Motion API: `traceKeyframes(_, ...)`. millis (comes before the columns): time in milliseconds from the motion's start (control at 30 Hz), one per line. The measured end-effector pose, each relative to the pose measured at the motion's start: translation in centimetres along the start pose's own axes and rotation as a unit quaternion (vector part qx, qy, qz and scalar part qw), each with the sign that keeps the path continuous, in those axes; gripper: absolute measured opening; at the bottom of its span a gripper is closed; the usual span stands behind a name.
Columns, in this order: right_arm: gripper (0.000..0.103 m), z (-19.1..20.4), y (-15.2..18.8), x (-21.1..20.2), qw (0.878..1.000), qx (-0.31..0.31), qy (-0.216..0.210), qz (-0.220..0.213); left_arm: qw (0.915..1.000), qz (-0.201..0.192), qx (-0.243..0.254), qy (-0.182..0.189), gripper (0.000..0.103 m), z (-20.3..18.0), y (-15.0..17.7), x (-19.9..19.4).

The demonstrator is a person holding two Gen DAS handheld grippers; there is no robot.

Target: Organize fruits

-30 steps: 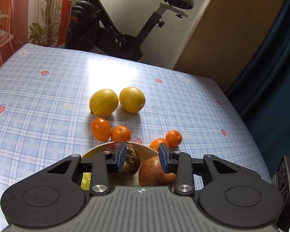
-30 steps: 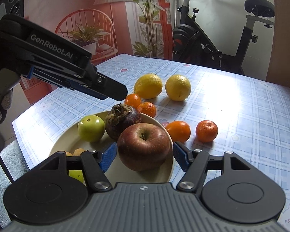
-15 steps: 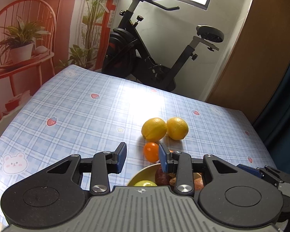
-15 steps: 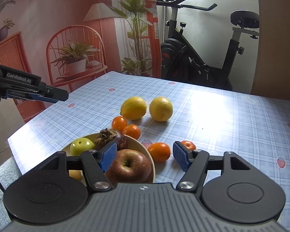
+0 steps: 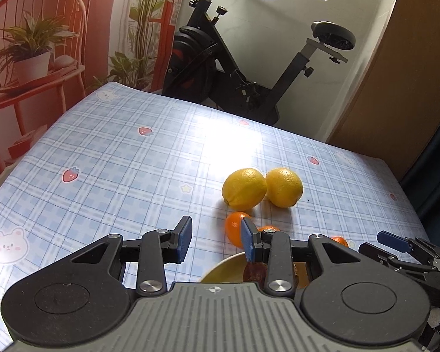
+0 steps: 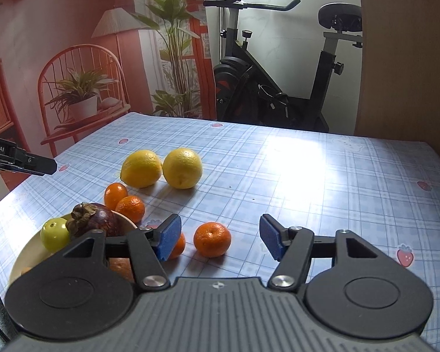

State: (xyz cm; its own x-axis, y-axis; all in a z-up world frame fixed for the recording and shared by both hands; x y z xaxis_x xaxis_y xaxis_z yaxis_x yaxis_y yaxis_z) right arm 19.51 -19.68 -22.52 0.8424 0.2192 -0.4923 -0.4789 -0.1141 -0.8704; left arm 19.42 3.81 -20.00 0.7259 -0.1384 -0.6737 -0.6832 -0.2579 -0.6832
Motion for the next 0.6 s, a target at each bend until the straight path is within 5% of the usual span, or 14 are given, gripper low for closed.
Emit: traceKeyframes(600,0.051,-0.4,1.1,3.9,0.999,-0.002,-0.039,0.002,0.9988,0.020,0.044,-0.005,0.036,-2.7,0.1,2.7)
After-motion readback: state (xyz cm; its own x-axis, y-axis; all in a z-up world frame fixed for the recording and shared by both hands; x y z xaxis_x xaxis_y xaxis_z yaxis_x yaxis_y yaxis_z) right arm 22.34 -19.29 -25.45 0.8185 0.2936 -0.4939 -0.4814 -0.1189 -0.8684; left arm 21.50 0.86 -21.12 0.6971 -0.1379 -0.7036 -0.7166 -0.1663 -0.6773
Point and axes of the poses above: each gripper's, at about its wrist camera, not at the fingertips, and x roughly the way its jaws point, z to its left, y to its underside, the point moved 9 cm from there along x, roughly the way its jaws point, and after that the axes turned 7 degrees about -x, right-handed, at the moved point
